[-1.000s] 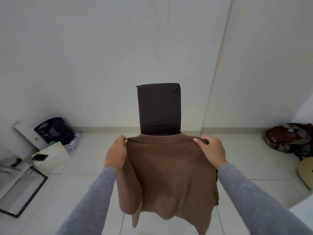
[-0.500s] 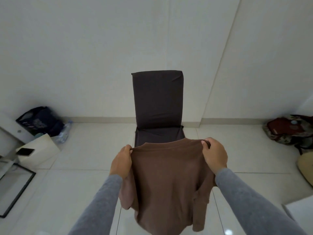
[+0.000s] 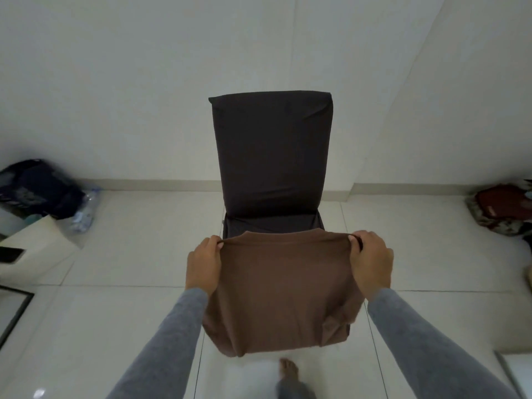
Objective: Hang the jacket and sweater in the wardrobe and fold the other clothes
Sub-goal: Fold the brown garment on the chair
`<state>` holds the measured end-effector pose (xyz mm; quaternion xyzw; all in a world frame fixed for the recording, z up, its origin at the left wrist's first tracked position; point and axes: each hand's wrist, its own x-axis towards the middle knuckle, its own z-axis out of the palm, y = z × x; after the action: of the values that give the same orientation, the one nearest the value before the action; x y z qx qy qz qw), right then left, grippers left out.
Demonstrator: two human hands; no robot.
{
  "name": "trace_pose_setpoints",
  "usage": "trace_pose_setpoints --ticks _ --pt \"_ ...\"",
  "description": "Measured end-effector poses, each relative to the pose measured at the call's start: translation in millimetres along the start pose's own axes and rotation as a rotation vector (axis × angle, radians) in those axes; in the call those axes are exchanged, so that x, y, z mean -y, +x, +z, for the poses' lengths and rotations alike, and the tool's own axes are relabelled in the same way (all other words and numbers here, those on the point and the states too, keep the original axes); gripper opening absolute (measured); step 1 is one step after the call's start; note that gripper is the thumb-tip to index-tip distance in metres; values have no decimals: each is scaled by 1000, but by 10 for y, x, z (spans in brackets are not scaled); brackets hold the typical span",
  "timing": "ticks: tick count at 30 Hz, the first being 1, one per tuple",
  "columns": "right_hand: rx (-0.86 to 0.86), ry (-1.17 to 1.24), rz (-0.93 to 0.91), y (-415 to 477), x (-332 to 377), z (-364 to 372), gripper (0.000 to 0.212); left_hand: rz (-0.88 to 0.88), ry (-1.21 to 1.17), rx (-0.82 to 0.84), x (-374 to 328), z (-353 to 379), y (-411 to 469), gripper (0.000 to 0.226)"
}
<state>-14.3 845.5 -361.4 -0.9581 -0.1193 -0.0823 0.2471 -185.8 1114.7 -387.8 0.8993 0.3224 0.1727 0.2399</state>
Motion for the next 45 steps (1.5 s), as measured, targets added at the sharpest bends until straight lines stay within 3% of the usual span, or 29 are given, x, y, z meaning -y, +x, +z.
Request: trace_pose_setpoints --ticks 14,24,30,39,45 --pt "205 -37 29 1650 -150 1819 20 -113 188 106 485 1492 1609 16" --pt "397 -168 11 1965 -416 2816 26 -175 335 215 1015 2355 1940 21" --pt "472 -165 134 2010 -524 3154 25 -258 369 256 1219 2639 1956 29" --pt "374 -15 132 1925 -689 3375 23 -273 341 259 1405 2773 1935 28" --pt "326 28 399 1566 -755 3320 43 -424 165 228 1354 2754 1700 38"
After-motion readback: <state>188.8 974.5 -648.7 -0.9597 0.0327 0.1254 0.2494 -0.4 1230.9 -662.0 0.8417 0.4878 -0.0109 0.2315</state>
